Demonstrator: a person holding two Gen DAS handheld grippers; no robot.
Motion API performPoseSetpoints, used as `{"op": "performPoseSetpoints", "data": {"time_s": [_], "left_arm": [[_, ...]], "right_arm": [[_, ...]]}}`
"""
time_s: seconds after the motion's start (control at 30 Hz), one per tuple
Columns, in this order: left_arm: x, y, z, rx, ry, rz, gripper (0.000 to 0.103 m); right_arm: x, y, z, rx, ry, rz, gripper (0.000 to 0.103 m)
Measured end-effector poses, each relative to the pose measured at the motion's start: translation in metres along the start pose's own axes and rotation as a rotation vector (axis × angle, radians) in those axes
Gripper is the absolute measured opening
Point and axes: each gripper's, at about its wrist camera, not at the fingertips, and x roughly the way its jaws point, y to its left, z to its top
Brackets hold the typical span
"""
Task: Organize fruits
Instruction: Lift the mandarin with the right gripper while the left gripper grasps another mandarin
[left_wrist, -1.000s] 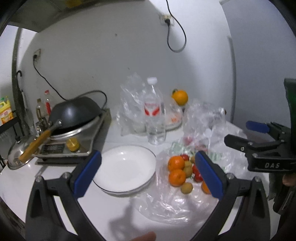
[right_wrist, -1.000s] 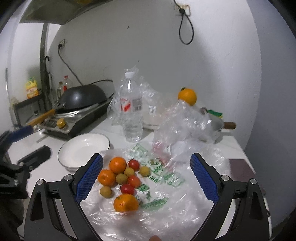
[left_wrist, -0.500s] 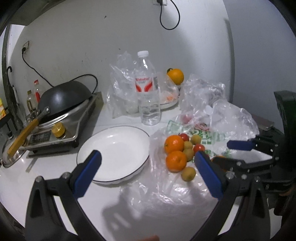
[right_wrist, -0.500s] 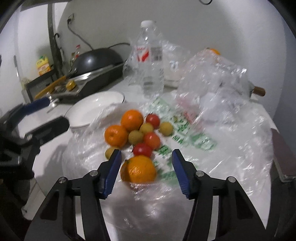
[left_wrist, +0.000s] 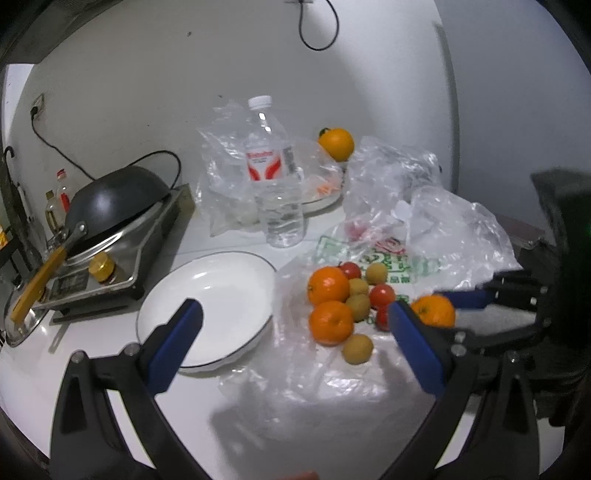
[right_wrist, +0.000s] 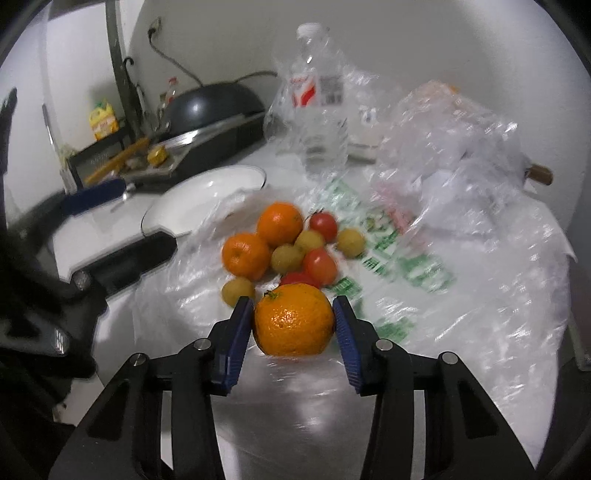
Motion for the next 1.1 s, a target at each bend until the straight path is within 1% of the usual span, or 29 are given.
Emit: {"op": "performPoseSetpoints", "data": {"time_s": [0.1, 0.17, 0.23, 0.37, 0.43, 0.47, 0.53, 0.6, 0.8, 0.9, 0.97, 1.0, 1.03, 1.1], "left_arm": [[0.006, -0.009, 0.001, 0.015, 0.013, -0.004, 0.100], [0.012, -0.014, 0.002, 0.023, 0.026, -0.007, 0.098], [0.019, -0.018, 0.004, 0.032, 0.042, -0.007, 0.092], [0.029, -0.025, 0.005, 0.060, 0.060, -0.011, 0.089], [0.037, -0.033, 0.004, 0.094, 0.081, -0.027, 0.078], [0.039, -0.035, 0.003, 0.103, 0.089, -0.033, 0.075], [0.052, -0.038, 0.000, 0.114, 0.136, -0.045, 0.061], [0.062, -0.037, -0.003, 0.103, 0.176, -0.045, 0.056], [0.073, -0.032, -0.007, 0.088, 0.212, -0.020, 0.056], [0.080, -0.029, -0.007, 0.079, 0.230, -0.028, 0.056], [0.084, -0.029, -0.007, 0.081, 0.238, -0.036, 0.052], [0.085, -0.030, -0.007, 0.083, 0.243, -0.039, 0.046], [0.085, -0.031, -0.008, 0.086, 0.248, -0.035, 0.042], [0.088, -0.031, -0.006, 0.082, 0.248, -0.038, 0.042]], "right_arm": [[-0.008, -0.014, 0.006, 0.024, -0.040, -0.013, 0.047], [-0.014, -0.024, 0.010, 0.048, -0.073, -0.021, 0.047], [-0.018, -0.030, 0.013, 0.062, -0.095, -0.024, 0.047], [-0.023, -0.041, 0.019, 0.081, -0.129, -0.027, 0.047], [-0.023, -0.043, 0.022, 0.092, -0.137, -0.027, 0.047], [-0.024, -0.045, 0.024, 0.103, -0.146, -0.026, 0.047], [-0.025, -0.048, 0.025, 0.115, -0.157, -0.017, 0.047], [-0.024, -0.050, 0.025, 0.122, -0.163, -0.010, 0.047], [-0.024, -0.051, 0.027, 0.122, -0.182, 0.016, 0.047], [-0.019, -0.051, 0.028, 0.121, -0.176, 0.031, 0.047], [-0.016, -0.053, 0.028, 0.126, -0.168, 0.035, 0.047], [-0.015, -0.054, 0.028, 0.128, -0.167, 0.031, 0.047], [-0.014, -0.056, 0.028, 0.133, -0.167, 0.030, 0.047], [-0.013, -0.058, 0.029, 0.138, -0.166, 0.027, 0.047]]}}
